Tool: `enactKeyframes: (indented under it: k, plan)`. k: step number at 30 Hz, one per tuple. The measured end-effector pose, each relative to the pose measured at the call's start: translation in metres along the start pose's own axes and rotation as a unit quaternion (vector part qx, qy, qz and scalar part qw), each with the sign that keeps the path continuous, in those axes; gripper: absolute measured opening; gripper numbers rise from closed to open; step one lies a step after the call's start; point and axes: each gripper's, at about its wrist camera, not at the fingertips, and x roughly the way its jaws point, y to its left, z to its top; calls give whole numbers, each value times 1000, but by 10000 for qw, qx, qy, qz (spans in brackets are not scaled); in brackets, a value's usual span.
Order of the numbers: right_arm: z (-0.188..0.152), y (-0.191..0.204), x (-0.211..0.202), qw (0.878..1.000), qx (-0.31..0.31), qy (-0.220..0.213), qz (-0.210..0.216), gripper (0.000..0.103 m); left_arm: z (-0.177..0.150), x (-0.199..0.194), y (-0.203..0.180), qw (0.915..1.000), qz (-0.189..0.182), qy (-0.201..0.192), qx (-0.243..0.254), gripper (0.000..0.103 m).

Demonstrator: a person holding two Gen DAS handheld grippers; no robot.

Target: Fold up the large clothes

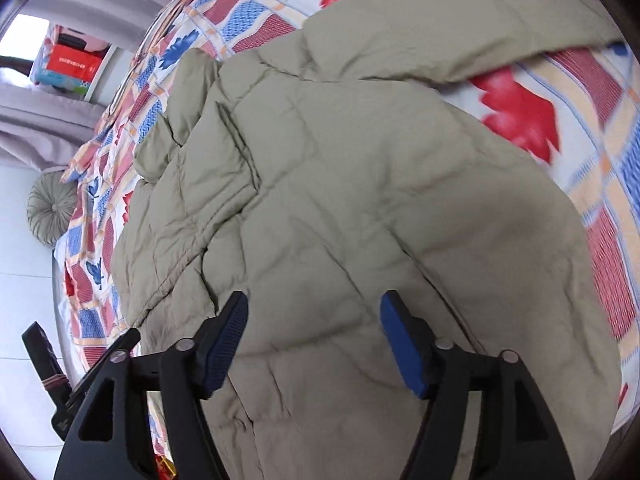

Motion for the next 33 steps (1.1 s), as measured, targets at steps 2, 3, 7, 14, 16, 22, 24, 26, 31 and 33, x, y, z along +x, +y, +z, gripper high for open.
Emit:
enactKeyframes:
  k: [2, 3, 7, 14, 16, 22, 24, 26, 31, 33]
  plan:
    - [-2, -12, -9, 9999, 114, -59, -18, 74, -3, -3, -17, 9999, 27, -97, 96, 103]
    - [-3, -19, -13, 9998, 175, -100, -20, 74, -3, -3, -25, 9999, 2, -70, 151, 103]
    - [1, -45, -31, 9989, 361, -289, -75, 84, -4, 1, -55, 9995, -129, 89, 285, 103]
    - [17, -92, -62, 9959, 660, -601, 165, 85, 0, 12, -100, 9985, -187, 290, 428, 103]
    - [23, -108, -70, 9936, 827, -684, 351, 90, 1, 14, -114, 9980, -225, 365, 474, 103]
    - [42, -146, -89, 9864, 1134, -938, 734, 103, 8, 16, -152, 9979, -275, 371, 453, 103]
    - [52, -158, -94, 9847, 1209, -1036, 702, 103, 10, 16, -164, 9979, -281, 346, 461, 103]
    - [62, -171, -98, 9824, 1348, -1107, 664, 103, 13, 17, -175, 9979, -298, 329, 474, 103]
    - [100, -210, -99, 9766, 1738, -1097, 636, 103, 19, 21, -201, 9974, -380, 369, 480, 103]
    - [116, -226, -100, 9718, 1913, -1174, 727, 103, 21, 21, -209, 9974, -402, 367, 482, 103]
